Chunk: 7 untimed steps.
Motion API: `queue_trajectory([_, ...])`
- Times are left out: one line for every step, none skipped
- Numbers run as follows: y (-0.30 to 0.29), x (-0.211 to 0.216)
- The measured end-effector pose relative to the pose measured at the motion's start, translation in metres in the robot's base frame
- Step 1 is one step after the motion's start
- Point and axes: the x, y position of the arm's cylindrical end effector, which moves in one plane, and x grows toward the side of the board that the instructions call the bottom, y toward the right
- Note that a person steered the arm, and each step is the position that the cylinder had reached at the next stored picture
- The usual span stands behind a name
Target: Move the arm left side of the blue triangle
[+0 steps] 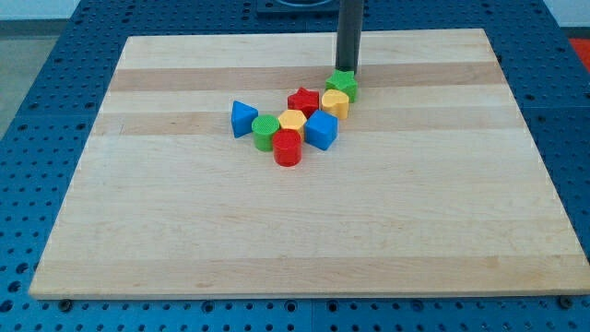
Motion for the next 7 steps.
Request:
queue_trajectory([0.0,0.026])
queue_trajectory([0.0,0.026])
queue_trajectory([-0.003,0.049])
queue_trajectory([-0.003,0.049])
queue_trajectory([-0.007,0.016])
queue_trajectory([-0.048,-0.055])
queue_trajectory([-0.088,-0.047])
